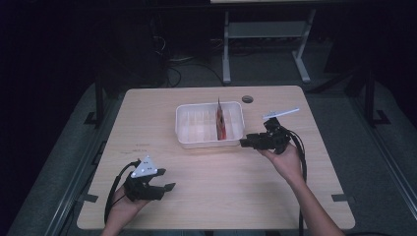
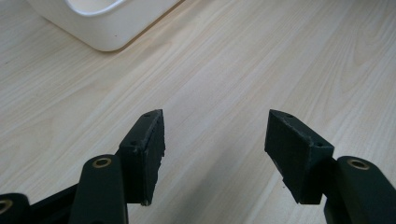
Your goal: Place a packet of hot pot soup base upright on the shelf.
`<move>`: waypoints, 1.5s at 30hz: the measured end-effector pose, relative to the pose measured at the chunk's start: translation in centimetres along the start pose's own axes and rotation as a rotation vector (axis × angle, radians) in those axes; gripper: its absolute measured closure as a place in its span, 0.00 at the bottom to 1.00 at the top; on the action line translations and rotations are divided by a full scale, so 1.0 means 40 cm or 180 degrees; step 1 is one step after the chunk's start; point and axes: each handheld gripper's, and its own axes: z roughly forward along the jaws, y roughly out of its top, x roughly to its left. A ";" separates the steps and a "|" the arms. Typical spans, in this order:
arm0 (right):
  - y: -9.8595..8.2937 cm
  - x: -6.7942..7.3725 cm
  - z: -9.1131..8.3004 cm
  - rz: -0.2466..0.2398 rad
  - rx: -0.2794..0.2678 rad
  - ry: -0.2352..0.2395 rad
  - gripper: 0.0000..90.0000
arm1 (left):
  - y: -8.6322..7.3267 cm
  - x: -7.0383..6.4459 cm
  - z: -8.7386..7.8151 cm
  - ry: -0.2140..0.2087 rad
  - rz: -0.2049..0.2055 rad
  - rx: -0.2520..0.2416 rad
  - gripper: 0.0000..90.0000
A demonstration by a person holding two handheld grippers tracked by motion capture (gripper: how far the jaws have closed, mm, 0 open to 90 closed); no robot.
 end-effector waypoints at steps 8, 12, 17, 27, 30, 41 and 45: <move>-0.037 -0.010 -0.023 0.0018 -0.0018 -0.0017 0.59 | 0.000 0.001 0.001 0.0008 -0.0004 0.0005 0.41; -0.051 -0.016 -0.032 0.0037 -0.0005 -0.0019 0.59 | 0.000 0.001 0.001 0.0012 -0.0006 0.0001 0.41; -0.073 -0.024 -0.044 0.0047 0.0009 -0.0034 0.59 | 0.000 0.001 0.000 0.0009 -0.0012 0.0001 0.41; -0.102 -0.031 -0.068 0.0089 0.0018 -0.0060 0.58 | 0.000 0.001 0.000 0.0017 -0.0026 -0.0010 0.41; -0.115 -0.035 -0.073 0.0097 0.0022 -0.0067 0.58 | 0.000 0.002 -0.001 0.0014 -0.0022 0.0002 0.41; -0.156 -0.050 -0.096 0.0158 0.0020 -0.0100 0.55 | 0.001 0.001 0.001 0.0007 -0.0004 0.0014 0.41; -0.171 -0.056 -0.105 0.0185 0.0016 -0.0101 0.54 | 0.001 0.002 0.001 0.0010 -0.0010 0.0015 0.41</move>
